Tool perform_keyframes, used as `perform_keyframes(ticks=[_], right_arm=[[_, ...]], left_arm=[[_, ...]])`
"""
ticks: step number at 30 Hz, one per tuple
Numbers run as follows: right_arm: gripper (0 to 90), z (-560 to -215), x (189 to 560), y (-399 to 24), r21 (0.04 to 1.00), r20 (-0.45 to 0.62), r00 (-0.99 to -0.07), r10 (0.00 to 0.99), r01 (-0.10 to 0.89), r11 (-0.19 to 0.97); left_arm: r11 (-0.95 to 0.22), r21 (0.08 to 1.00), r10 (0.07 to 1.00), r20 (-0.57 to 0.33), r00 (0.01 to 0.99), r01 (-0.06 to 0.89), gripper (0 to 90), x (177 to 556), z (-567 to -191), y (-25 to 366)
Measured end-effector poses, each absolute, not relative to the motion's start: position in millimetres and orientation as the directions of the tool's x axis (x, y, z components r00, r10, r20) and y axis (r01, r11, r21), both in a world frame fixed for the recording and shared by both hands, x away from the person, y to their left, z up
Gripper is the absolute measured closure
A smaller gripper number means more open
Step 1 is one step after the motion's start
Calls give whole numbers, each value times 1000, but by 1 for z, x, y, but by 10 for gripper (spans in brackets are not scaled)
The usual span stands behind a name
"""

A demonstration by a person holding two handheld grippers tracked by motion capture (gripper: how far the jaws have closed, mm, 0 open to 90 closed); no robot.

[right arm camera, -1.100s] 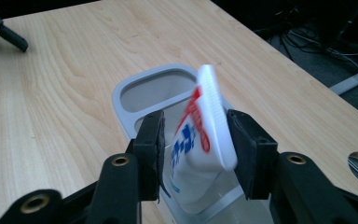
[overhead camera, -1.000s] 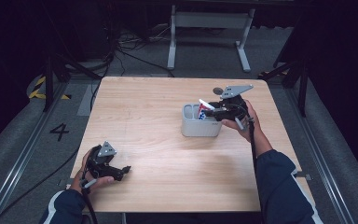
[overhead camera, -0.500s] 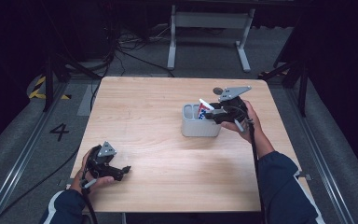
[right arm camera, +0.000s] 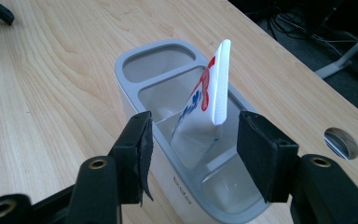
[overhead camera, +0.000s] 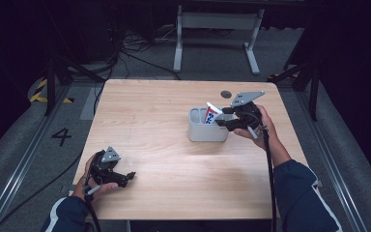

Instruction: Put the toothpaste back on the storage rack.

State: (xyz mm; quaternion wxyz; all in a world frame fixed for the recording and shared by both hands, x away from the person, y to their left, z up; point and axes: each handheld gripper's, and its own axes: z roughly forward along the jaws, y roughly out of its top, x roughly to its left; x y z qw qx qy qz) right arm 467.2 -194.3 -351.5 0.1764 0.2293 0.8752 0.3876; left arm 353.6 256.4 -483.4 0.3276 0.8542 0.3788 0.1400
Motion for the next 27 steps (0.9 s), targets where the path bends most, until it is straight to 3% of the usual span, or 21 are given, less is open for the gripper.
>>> perform_keyframes(ticks=[27], right_arm=[[377,-346,440,-228,766,-181,-788,589,262,586]], left_arm=[[-498,666,739,-9,673,556,15,354,-483,256]])
